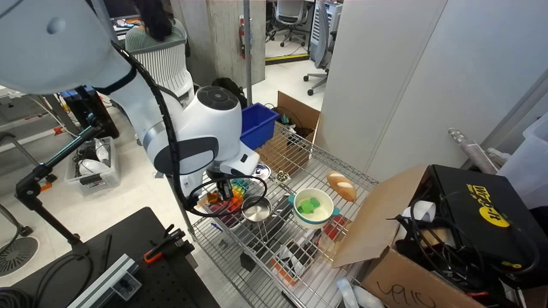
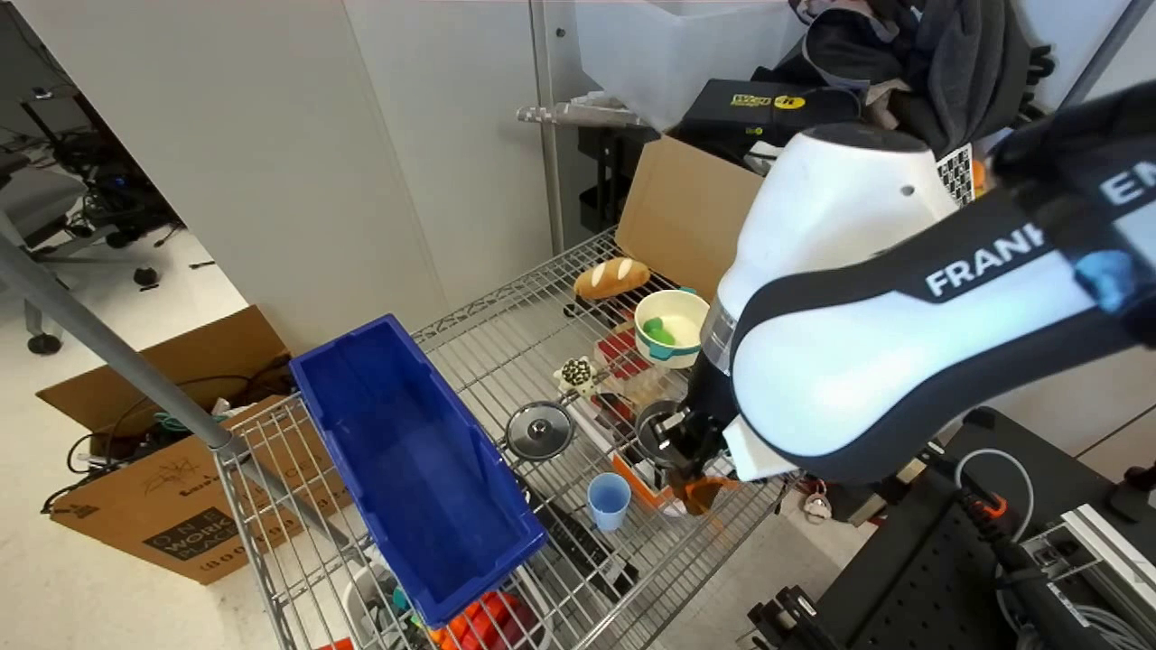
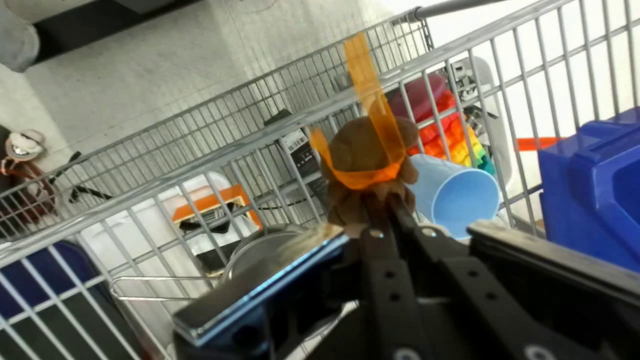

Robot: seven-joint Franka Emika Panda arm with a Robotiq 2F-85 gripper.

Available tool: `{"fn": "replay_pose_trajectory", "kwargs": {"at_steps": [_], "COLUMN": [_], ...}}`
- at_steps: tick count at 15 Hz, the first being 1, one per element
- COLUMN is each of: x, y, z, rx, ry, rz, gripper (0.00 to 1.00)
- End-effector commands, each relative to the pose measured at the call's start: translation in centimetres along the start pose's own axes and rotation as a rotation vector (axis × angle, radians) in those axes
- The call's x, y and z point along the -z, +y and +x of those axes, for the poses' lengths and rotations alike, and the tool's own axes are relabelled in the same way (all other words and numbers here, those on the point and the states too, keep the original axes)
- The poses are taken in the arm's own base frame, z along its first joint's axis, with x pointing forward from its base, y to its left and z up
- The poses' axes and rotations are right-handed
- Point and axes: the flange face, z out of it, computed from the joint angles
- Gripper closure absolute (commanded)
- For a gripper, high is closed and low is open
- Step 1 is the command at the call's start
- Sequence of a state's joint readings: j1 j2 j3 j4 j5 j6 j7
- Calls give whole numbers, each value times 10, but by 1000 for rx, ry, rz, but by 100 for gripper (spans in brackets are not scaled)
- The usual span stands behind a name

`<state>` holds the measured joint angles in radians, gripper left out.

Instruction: Move the doll to the left

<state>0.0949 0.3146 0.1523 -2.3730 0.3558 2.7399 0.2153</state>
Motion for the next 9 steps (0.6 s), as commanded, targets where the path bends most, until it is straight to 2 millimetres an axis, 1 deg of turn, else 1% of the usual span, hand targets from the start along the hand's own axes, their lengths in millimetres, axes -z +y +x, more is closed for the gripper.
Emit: {"fn": "replay_pose_trajectory", "kwargs": {"at_steps": [1, 5, 9], "x": [-28, -55, -73], "y": [-5, 2, 9], "z": [2, 1, 4], "rx": [26, 63, 90], "ry": [50, 56, 56], "rz": [46, 29, 13], "gripper": [99, 99, 99]}}
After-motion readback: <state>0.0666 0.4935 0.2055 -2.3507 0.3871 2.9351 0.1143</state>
